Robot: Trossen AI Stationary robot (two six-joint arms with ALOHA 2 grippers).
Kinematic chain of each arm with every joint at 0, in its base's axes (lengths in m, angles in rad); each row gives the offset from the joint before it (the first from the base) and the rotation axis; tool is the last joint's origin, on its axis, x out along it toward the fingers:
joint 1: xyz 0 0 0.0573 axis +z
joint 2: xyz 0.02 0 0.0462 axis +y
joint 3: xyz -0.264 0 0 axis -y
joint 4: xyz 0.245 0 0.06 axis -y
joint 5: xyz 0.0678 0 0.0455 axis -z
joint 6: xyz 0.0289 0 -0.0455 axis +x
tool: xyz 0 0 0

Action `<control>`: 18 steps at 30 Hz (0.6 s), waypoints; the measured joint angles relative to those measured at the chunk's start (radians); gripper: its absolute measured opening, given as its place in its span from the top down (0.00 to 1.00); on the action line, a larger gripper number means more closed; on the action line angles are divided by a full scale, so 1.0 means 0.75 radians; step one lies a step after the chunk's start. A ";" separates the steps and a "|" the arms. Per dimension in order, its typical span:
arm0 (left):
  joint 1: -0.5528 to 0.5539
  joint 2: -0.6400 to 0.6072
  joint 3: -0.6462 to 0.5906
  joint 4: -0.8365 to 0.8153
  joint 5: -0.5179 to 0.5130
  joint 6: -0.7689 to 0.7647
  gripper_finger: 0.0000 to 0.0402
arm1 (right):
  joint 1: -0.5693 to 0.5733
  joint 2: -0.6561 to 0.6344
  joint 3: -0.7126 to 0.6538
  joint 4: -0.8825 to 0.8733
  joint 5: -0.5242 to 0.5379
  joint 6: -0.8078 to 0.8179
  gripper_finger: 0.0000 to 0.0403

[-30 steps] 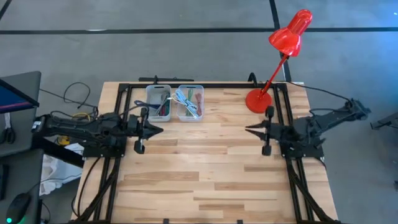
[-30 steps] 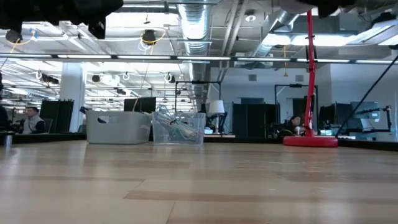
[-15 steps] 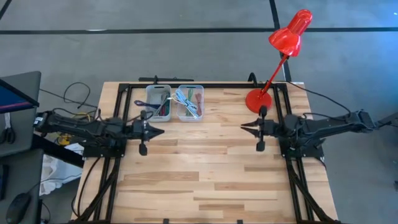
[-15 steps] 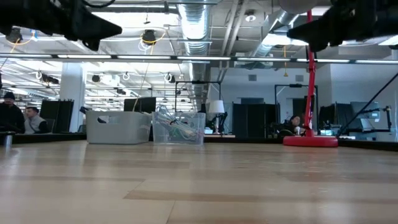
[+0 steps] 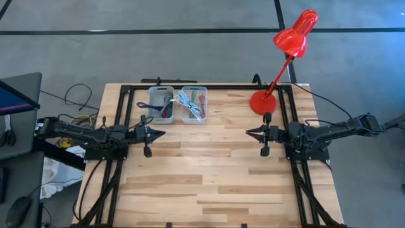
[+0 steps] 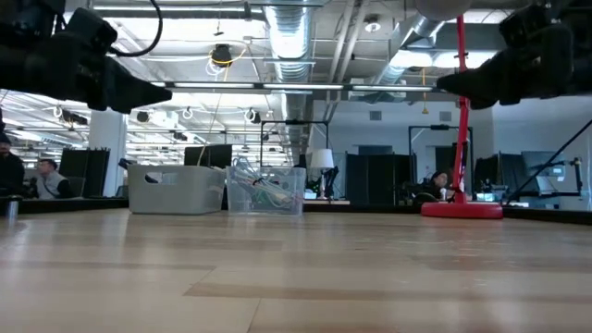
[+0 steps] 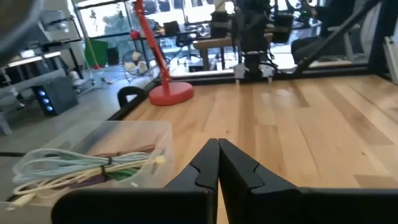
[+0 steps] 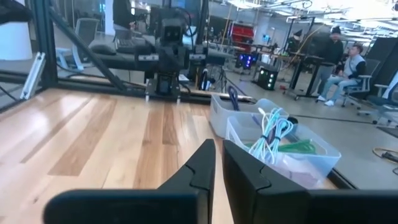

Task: Pick & Place USB Port
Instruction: Return to Home Position

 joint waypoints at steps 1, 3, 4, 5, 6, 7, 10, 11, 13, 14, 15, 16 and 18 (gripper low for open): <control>0.006 -0.011 0.000 -0.003 -0.002 0.001 0.98 | -0.005 -0.012 -0.009 -0.004 0.000 0.000 0.95; 0.012 -0.025 0.000 -0.006 -0.001 0.024 0.98 | -0.014 -0.038 -0.032 -0.005 0.002 0.001 0.95; 0.015 -0.031 0.000 -0.013 0.000 0.033 0.98 | -0.020 -0.052 -0.044 -0.006 0.003 0.002 0.95; 0.021 -0.032 0.000 -0.021 -0.001 0.035 0.98 | -0.025 -0.064 -0.048 -0.023 0.006 0.007 0.95; 0.028 -0.032 0.000 -0.032 -0.001 0.036 0.98 | -0.031 -0.075 -0.048 -0.031 0.008 0.014 0.95; 0.032 -0.029 0.000 -0.041 -0.001 0.035 0.98 | -0.036 -0.084 -0.048 -0.054 0.007 0.019 0.96; 0.044 -0.028 0.000 -0.065 -0.001 0.033 0.98 | -0.046 -0.098 -0.049 -0.085 0.007 0.023 0.96; 0.048 -0.028 0.000 -0.069 0.000 0.033 0.98 | -0.049 -0.103 -0.049 -0.088 0.007 0.018 0.96; 0.056 -0.028 0.000 -0.070 0.000 0.033 0.98 | -0.057 -0.108 -0.049 -0.089 0.007 0.008 0.96; 0.060 -0.028 0.000 -0.070 -0.001 0.031 0.98 | -0.062 -0.108 -0.049 -0.089 0.008 0.004 0.96; 0.065 -0.028 0.000 -0.069 0.000 0.025 0.98 | -0.068 -0.108 -0.049 -0.089 0.008 0.004 0.96; 0.070 -0.027 0.000 -0.068 0.000 0.008 0.98 | -0.075 -0.108 -0.049 -0.089 0.010 0.004 0.96; 0.076 -0.027 0.000 -0.069 0.000 -0.008 0.98 | -0.082 -0.107 -0.049 -0.098 0.014 0.004 0.96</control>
